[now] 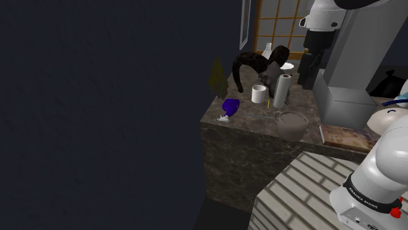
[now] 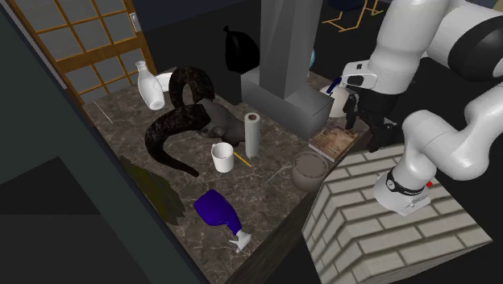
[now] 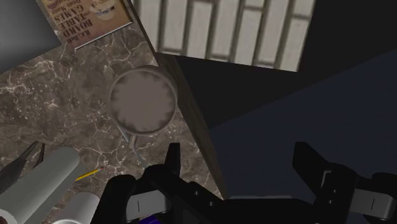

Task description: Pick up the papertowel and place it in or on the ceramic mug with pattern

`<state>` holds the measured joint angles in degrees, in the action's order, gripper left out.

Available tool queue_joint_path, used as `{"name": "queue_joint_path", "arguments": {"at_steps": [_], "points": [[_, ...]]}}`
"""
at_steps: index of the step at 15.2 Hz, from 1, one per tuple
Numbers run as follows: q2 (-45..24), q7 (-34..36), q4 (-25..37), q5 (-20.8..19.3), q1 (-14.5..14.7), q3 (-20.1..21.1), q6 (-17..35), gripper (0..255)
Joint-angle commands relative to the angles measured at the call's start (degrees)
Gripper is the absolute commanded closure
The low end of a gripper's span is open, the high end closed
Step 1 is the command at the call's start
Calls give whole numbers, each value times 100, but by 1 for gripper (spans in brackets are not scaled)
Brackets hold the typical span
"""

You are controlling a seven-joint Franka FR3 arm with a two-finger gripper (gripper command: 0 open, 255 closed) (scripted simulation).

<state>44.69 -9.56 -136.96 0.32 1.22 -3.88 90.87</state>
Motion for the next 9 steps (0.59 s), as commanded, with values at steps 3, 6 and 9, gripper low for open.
{"name": "queue_joint_path", "arguments": {"at_steps": [3,6,9], "points": [[-277,-225,59,-134,-65,-206,200,0],[-732,-557,199,-300,-147,-510,492,0],[-1232,-888,403,-417,-214,-805,770,0]]}}
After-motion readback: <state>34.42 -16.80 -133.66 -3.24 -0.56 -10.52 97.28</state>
